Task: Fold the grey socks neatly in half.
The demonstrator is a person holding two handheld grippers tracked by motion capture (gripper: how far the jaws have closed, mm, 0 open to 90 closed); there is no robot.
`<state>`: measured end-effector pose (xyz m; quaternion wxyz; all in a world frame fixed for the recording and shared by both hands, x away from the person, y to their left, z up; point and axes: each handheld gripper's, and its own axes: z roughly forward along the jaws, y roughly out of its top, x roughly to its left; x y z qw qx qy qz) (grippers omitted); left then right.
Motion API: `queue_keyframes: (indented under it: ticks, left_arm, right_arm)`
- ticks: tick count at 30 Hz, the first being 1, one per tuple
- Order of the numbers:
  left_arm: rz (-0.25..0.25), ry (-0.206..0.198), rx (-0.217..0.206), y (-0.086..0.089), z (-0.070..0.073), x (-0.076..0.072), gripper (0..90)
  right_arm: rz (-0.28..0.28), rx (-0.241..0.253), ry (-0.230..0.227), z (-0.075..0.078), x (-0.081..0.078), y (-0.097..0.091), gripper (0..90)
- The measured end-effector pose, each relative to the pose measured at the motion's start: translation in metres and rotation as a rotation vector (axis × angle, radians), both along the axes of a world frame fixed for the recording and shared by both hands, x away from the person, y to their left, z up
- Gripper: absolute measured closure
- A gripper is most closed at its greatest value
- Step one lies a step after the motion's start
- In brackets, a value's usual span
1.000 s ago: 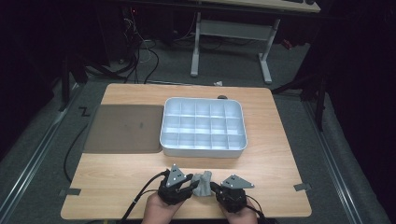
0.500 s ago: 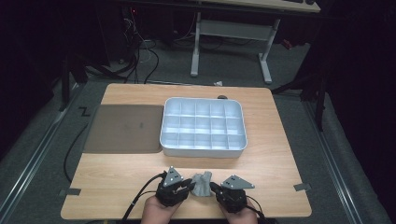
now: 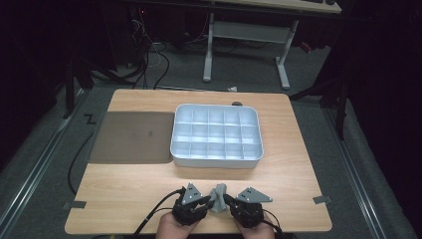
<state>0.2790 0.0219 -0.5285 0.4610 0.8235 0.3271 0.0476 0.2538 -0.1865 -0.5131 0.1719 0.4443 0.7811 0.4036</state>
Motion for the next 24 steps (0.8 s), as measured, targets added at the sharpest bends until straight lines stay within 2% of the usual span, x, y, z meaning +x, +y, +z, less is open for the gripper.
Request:
queue_keyframes:
  ticks: [4, 17, 24]
  left_arm:
    - [-0.017, -0.002, 0.001, -0.005, 0.0, -0.004, 75.4]
    - [0.0, -0.007, 0.012, -0.01, -0.002, -0.006, 75.3]
    - [-0.048, 0.014, -0.003, -0.014, -0.004, -0.006, 75.7]
  right_arm:
    - [-0.005, 0.002, -0.003, 0.0, 0.0, 0.0, 90.0]
    - [-0.001, 0.033, -0.021, 0.008, -0.004, -0.002, 89.6]
    - [0.009, 0.029, -0.007, 0.003, -0.003, 0.001, 90.0]
